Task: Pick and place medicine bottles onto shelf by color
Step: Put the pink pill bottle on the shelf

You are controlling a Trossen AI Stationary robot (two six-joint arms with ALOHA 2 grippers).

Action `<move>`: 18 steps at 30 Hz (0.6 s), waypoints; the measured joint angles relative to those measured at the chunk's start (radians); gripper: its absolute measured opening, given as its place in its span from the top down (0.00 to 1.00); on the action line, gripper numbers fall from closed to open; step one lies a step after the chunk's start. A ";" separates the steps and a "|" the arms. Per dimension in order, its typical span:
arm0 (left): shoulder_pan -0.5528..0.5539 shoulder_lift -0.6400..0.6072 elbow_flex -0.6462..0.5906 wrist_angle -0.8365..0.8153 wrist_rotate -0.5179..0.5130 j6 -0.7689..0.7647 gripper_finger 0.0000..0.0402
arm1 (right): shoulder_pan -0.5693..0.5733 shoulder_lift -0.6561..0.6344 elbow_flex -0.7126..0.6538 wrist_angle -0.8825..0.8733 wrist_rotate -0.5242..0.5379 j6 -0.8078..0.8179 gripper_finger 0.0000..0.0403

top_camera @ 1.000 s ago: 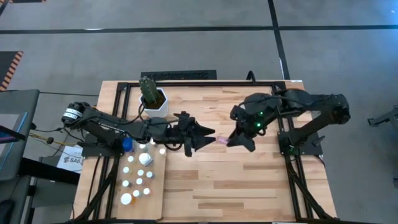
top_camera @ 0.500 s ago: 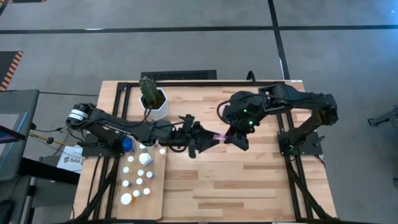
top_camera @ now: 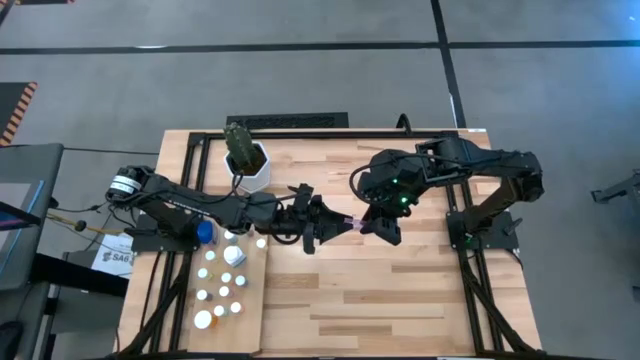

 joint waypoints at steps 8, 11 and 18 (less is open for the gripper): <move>-0.008 0.000 0.000 -0.022 0.009 -0.001 0.67 | 0.005 0.003 -0.001 0.020 0.019 0.003 0.67; -0.011 0.000 0.000 -0.023 0.010 -0.001 0.68 | 0.005 0.003 -0.001 0.029 0.020 0.004 0.67; -0.011 0.000 0.000 -0.026 0.007 -0.002 0.77 | 0.021 0.003 -0.001 0.029 0.024 -0.014 0.66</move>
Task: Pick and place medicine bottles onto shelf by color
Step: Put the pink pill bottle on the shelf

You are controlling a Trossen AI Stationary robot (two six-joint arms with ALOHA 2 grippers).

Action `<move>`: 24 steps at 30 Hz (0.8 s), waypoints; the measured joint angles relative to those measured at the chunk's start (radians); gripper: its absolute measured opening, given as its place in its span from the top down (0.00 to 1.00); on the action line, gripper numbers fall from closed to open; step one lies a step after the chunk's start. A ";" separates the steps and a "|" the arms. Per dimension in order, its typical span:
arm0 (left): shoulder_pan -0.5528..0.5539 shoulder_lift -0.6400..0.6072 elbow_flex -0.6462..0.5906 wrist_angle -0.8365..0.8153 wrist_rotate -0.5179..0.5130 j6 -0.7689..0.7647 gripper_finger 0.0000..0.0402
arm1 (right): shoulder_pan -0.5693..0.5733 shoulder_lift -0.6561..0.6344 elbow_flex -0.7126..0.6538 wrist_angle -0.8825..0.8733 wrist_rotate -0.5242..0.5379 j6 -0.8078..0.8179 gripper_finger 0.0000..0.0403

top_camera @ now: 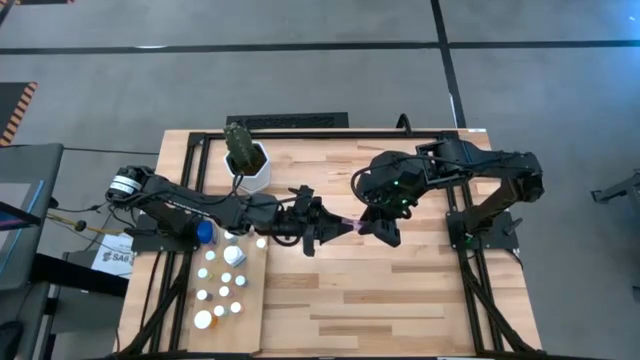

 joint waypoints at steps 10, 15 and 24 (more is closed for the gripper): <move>0.000 0.000 0.000 0.002 0.001 0.005 0.81 | 0.008 0.000 0.000 -0.006 -0.024 0.000 0.51; 0.000 0.000 0.000 0.002 0.000 0.005 0.80 | -0.011 -0.007 0.021 -0.082 -0.042 -0.004 0.40; 0.000 0.000 0.000 0.121 -0.052 0.033 0.81 | 0.006 -0.092 0.134 -0.221 0.203 -0.073 0.38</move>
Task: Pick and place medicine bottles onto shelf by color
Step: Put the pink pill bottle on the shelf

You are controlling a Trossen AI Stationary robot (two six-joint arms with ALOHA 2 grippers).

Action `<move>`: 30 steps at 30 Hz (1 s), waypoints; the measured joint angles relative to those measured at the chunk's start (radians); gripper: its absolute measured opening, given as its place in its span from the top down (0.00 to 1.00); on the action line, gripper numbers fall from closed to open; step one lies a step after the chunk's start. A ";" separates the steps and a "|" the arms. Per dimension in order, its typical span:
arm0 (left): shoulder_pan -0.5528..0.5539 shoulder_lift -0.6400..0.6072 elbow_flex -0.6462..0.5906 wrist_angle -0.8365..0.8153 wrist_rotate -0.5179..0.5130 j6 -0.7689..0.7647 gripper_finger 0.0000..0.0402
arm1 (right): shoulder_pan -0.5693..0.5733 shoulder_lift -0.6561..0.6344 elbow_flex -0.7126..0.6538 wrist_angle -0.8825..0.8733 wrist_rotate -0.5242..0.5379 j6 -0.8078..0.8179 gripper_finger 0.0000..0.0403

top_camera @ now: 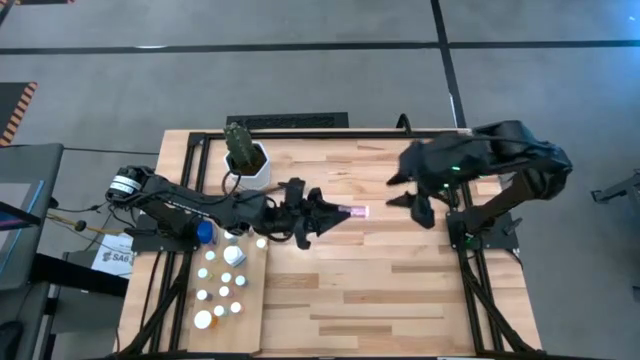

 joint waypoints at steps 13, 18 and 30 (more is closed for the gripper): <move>0.039 0.000 0.000 0.284 0.031 0.022 0.80 | 0.262 -0.039 0.001 0.327 0.507 -0.592 0.38; 0.035 0.000 0.000 0.298 0.034 0.022 0.80 | 0.259 0.006 0.000 0.444 0.510 -0.747 0.38; 0.025 -0.001 0.001 0.337 0.050 0.044 0.80 | 0.224 0.047 0.000 0.483 0.502 -0.791 0.38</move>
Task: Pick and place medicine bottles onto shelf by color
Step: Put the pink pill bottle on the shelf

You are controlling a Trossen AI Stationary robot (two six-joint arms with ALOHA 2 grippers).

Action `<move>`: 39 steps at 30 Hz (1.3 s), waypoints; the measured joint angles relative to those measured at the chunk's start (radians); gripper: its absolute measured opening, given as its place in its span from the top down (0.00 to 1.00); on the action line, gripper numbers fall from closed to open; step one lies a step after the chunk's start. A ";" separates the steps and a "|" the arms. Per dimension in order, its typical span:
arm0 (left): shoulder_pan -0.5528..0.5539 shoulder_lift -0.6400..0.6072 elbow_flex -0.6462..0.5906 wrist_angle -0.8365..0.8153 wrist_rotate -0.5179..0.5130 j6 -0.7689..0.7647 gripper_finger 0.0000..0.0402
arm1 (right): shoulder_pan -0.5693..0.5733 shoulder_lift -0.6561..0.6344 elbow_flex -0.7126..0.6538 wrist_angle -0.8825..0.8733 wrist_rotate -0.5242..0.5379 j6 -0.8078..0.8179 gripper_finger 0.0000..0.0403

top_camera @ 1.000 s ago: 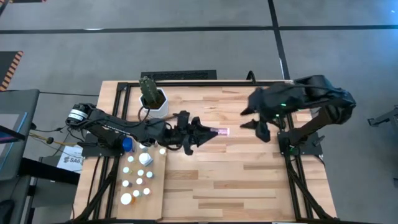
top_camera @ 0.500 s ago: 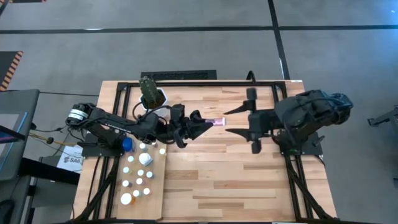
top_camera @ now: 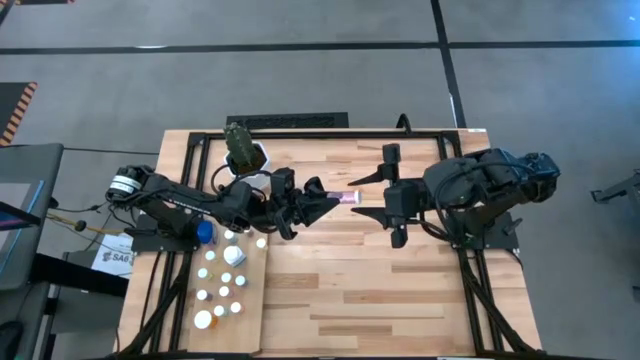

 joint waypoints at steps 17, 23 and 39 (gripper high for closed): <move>0.000 0.000 0.000 0.002 0.020 0.003 0.80 | 0.000 -0.001 0.000 0.044 -0.007 0.004 0.44; 0.000 0.000 0.000 0.003 0.019 0.003 0.80 | 0.001 -0.001 0.000 0.042 -0.008 0.011 0.56; 0.000 0.000 0.000 -0.001 0.019 0.003 0.77 | 0.003 -0.001 0.000 0.041 -0.007 0.029 0.69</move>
